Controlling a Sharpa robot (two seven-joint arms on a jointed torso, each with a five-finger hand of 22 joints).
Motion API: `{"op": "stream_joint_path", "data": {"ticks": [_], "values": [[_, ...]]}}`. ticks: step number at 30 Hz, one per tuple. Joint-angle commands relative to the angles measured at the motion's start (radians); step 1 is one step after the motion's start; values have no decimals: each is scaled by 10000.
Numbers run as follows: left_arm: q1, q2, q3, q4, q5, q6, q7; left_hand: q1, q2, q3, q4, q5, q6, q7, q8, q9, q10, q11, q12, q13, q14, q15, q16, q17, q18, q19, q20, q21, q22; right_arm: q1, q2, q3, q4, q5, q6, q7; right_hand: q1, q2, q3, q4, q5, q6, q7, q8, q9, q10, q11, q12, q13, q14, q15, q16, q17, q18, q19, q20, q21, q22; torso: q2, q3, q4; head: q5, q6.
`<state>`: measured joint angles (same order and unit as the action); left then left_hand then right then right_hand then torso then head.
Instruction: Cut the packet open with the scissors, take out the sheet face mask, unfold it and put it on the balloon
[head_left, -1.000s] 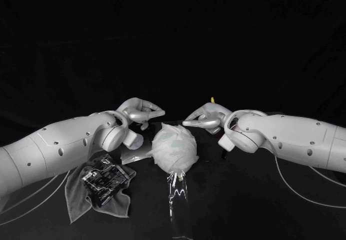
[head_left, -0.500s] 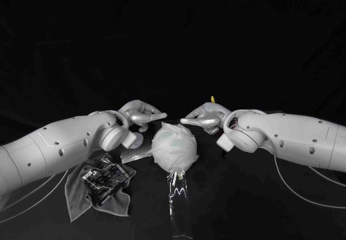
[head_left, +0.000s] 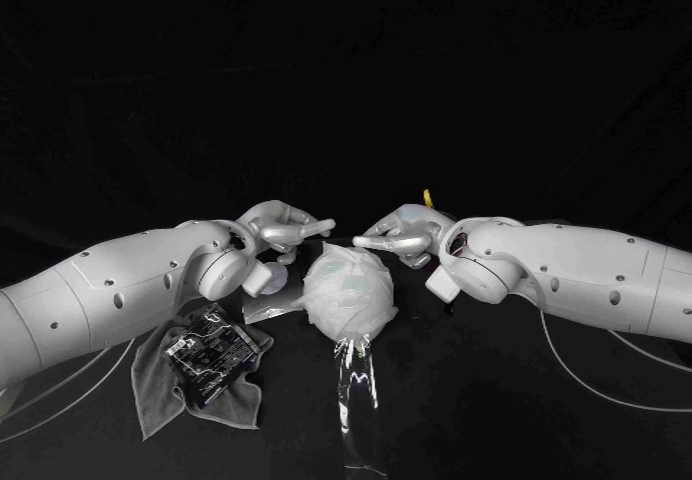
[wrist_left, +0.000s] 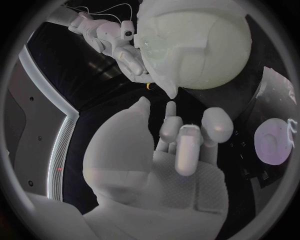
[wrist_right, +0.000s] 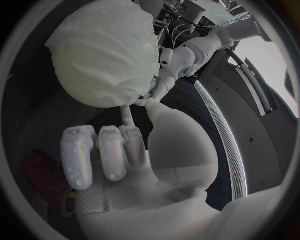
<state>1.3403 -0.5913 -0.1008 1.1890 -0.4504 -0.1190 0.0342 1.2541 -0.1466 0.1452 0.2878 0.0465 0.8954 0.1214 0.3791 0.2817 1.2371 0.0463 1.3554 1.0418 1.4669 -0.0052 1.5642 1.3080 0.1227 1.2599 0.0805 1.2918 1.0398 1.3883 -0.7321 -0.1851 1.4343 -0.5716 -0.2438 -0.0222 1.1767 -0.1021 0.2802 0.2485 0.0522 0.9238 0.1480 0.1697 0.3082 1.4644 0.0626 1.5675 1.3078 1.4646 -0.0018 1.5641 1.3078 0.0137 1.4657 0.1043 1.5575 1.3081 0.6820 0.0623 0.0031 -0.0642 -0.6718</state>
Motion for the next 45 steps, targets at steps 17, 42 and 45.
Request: {"op": "stream_joint_path", "data": {"ticks": [17, 42, 45], "values": [[4, 88, 4, -105, -310, 305, -94, 1422, -132, -491, -129, 11, -68, 69, -27, -164, -99, 61, -53, -154, 853, -48, 25, 2172, -95, 28, 17, 165, 129, -2, 186, 5, -94, -270, -39, -273, 889, 217, -23, -281, -39, 162, 36, -26, 41, 1064, 101, 33, 2630, 1062, 97, 67, 2630, -133, 1043, 85, 119, 2623, 7, 13, -29, 46, -81], [-17, -5, -3, 48, -611, 864, -124, 1763, -63, -902, -3, 8, 94, 41, 40, -217, -41, 48, -36, -86, 897, -40, 33, 2280, -93, 0, 47, 222, 176, -36, -137, 3, 253, -665, -97, -274, 1159, 280, 43, -523, -40, 586, 57, 101, 75, 1064, 121, 33, 2630, 1062, 122, 67, 2630, -137, 1051, 113, 133, 2627, 8, 18, -22, 43, -119], [-21, -14, -3, 74, -647, 964, -116, 1738, -51, -970, 11, 7, 126, 27, 57, -218, -34, 37, -36, -84, 901, -48, 34, 2291, -95, 4, 42, 233, 190, -37, -189, 3, 291, -665, -152, -237, 1115, 283, 16, -490, -39, 600, 56, 101, 73, 1064, 117, 33, 2630, 1062, 121, 67, 2630, -137, 1051, 113, 133, 2627, 4, 16, -23, 32, -125]]}}
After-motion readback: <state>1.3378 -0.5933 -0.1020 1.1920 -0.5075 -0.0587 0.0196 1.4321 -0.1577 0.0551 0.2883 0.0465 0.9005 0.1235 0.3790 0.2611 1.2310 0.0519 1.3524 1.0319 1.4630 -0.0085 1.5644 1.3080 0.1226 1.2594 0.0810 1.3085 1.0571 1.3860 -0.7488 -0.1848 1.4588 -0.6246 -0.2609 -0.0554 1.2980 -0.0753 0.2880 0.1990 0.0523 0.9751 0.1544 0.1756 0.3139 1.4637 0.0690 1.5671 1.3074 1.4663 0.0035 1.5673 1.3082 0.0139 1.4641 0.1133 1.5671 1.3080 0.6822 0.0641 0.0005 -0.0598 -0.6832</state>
